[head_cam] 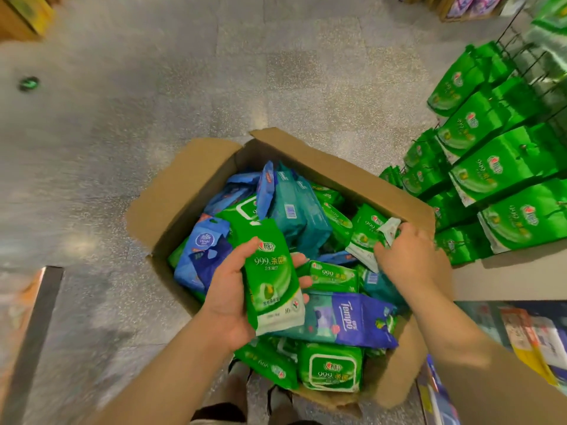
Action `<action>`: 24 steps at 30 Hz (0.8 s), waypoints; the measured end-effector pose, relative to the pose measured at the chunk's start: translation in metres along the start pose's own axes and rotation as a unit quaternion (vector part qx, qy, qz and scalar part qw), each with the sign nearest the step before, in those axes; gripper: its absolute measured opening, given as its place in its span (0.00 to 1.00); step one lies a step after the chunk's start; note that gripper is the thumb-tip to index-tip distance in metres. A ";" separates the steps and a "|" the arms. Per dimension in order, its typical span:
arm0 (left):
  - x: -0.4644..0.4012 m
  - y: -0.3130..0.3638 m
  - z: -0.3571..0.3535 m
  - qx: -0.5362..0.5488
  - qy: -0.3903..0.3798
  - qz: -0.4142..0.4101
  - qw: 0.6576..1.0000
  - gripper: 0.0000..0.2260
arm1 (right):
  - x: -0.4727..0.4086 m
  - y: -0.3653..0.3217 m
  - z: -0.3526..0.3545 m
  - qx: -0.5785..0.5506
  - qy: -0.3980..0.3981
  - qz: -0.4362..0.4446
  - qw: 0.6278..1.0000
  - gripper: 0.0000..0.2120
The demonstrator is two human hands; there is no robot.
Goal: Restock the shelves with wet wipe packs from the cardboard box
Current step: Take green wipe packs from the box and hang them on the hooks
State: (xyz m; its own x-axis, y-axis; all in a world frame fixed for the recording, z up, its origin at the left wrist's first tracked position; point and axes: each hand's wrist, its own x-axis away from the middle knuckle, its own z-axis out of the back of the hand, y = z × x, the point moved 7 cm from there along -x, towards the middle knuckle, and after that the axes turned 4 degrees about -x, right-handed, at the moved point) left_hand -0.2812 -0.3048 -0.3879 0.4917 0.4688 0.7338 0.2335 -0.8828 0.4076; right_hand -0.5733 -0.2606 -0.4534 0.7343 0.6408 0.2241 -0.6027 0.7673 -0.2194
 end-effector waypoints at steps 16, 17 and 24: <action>0.003 -0.020 -0.026 0.033 -0.010 0.085 0.996 0.32 | 0.142 -0.081 0.126 -0.328 0.188 0.382 0.843 0.19; 0.005 -0.018 -0.030 0.037 -0.026 0.084 0.995 0.30 | 0.149 -0.086 0.127 -0.336 0.184 0.411 0.827 0.19; 0.023 -0.007 -0.044 0.116 -0.151 0.092 0.977 0.37 | 0.168 -0.107 0.108 -0.367 0.070 0.509 0.776 0.36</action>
State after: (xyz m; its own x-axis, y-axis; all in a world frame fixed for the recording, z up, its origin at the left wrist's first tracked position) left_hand -0.3083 -0.2870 -0.3499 0.7602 0.3017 0.5754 0.2839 -0.9509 0.1235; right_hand -0.4191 -0.2323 -0.2901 0.0529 0.8566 -0.5133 -0.5898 -0.3880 -0.7082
